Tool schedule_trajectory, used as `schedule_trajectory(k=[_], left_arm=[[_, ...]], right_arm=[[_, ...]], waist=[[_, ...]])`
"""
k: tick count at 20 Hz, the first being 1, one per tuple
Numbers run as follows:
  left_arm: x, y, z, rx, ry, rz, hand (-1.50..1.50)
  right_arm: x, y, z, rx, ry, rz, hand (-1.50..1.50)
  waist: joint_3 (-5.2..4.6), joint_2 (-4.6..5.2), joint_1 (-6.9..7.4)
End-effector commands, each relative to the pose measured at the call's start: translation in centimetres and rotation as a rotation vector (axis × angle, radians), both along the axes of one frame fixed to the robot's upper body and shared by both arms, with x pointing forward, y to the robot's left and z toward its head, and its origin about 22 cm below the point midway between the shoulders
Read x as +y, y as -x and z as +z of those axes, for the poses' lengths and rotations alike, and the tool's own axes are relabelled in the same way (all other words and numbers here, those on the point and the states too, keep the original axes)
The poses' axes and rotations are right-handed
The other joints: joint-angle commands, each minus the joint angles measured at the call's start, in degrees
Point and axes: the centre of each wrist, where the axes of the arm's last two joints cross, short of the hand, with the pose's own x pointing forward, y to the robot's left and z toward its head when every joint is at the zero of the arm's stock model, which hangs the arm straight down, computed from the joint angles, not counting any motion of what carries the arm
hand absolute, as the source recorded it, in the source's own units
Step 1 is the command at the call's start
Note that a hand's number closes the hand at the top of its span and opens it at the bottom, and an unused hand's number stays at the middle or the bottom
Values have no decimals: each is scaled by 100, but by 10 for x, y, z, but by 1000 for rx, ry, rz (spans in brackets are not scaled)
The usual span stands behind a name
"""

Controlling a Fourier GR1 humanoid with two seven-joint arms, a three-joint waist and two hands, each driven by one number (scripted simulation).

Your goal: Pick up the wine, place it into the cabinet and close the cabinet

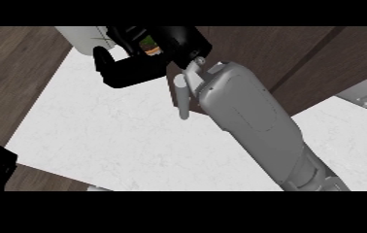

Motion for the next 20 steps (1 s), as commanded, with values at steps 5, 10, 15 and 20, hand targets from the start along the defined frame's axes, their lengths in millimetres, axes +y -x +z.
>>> schedule_trajectory(k=[5,10,15,20], left_arm=[[1,1,-3,11,15,23,150],[3,5,-8,18,8,35,150],[4,6,-9,18,8,59,150],[3,6,-14,17,13,58,150]], right_arm=[[-48,-52,-9,139,-59,-222,150],[-64,-59,-31,158,-36,-246,150],[-70,-62,-44,143,-45,-207,150],[-73,-65,-44,130,-57,-166,150]], waist=[[14,209,-202],[13,225,-277],[28,230,-382],[10,245,-515]])
